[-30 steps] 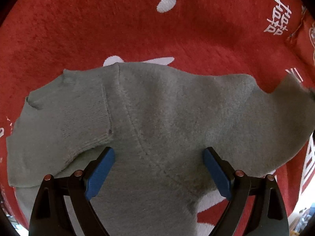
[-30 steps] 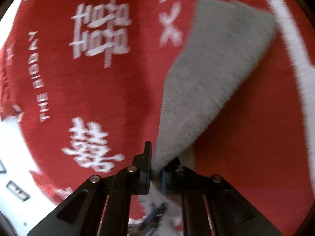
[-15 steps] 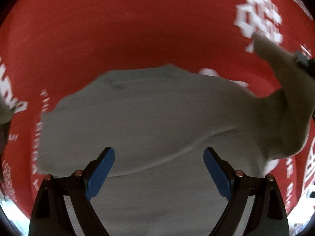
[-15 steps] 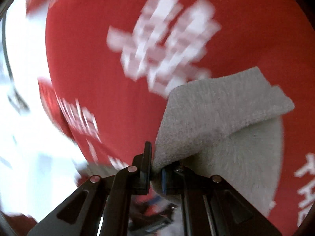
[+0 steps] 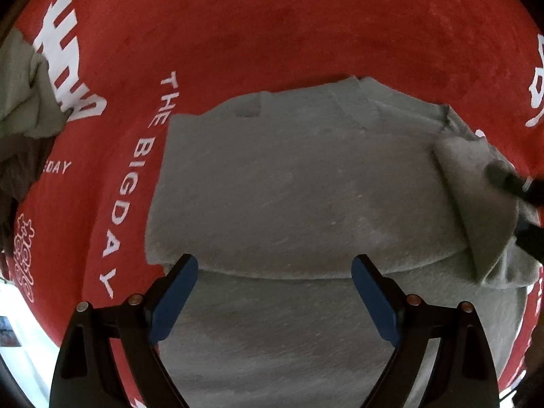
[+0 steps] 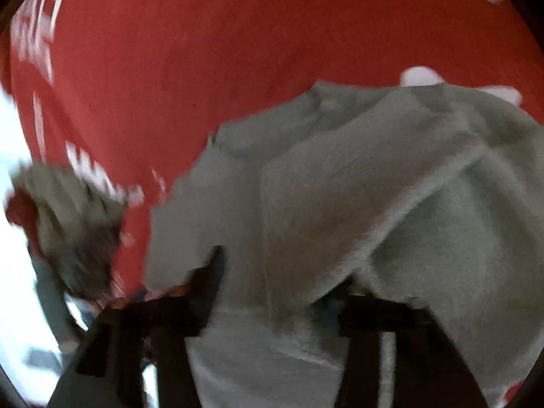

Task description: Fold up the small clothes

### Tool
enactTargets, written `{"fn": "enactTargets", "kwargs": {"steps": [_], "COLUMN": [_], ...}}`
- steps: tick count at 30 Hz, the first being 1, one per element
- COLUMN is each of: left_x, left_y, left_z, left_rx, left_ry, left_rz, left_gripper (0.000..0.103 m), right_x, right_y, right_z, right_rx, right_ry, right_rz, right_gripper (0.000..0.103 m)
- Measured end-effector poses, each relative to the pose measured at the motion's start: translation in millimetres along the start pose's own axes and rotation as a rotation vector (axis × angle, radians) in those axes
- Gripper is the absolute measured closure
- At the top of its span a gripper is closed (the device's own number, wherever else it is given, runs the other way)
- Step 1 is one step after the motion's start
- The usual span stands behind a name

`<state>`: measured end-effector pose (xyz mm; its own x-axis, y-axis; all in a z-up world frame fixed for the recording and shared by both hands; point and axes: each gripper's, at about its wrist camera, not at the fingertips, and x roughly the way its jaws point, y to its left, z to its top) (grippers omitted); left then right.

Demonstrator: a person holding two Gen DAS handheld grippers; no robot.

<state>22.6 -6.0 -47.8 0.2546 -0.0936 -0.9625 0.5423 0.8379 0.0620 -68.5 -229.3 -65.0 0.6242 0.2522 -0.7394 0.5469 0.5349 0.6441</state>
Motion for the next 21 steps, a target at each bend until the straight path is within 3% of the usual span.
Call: {"fn": "enactTargets", "kwargs": {"steps": [2,3,4,5,7,11,13,14,17,18,19,21], "left_x": [-3.0,-4.8,-7.0,-8.7,-11.3,-11.3,-8.8,-6.8,-5.5,-5.5,-6.6,-10.8], "left_y": [7.2,9.6,12.5,16.1,26.3,47.1,57.2,64.1,77.1,80.7,83.1,84.7], "left_z": [-1.2,-2.2,-3.2,-2.9,-5.2,-12.6,-17.2,-19.7,-25.2,-25.0,-24.0,-19.0], "left_rx": [-0.011,-0.014,-0.018,-0.025,-0.04,-0.077,-0.097,-0.112,-0.148,-0.153,-0.156,-0.155], "left_ry": [0.004,0.003,0.001,-0.004,-0.015,-0.012,0.001,0.011,0.032,0.034,0.031,0.019], "left_rz": [-0.009,-0.011,-0.012,-0.014,-0.016,0.004,0.023,0.031,0.045,0.047,0.043,0.01], "left_gripper": [0.01,0.01,0.01,0.01,0.01,0.01,0.01,0.01,0.01,0.01,0.01,0.01], "right_x": [-9.8,-11.3,-11.0,-7.4,-8.6,7.2,35.2,45.7,89.2,101.1,109.0,99.7], "right_y": [-17.6,-24.6,-29.2,-30.7,-13.3,76.5,119.0,128.8,150.8,150.4,151.6,147.3], "right_z": [4.5,7.5,10.4,11.8,16.9,19.4,1.8,-6.0,-43.7,-56.4,-66.2,-71.7], "right_rx": [0.139,0.203,0.26,0.287,0.2,-0.21,-0.451,-0.512,-0.723,-0.775,-0.812,-0.797], "right_ry": [-0.056,-0.071,-0.08,-0.083,-0.1,-0.044,0.038,0.07,0.206,0.24,0.263,0.254], "right_rz": [0.046,0.073,0.094,0.091,0.061,0.013,-0.034,-0.042,-0.126,-0.179,-0.22,-0.196], "right_gripper": [0.046,0.068,0.098,0.097,0.097,0.097,0.097,0.096,0.083,0.064,0.057,0.056]}}
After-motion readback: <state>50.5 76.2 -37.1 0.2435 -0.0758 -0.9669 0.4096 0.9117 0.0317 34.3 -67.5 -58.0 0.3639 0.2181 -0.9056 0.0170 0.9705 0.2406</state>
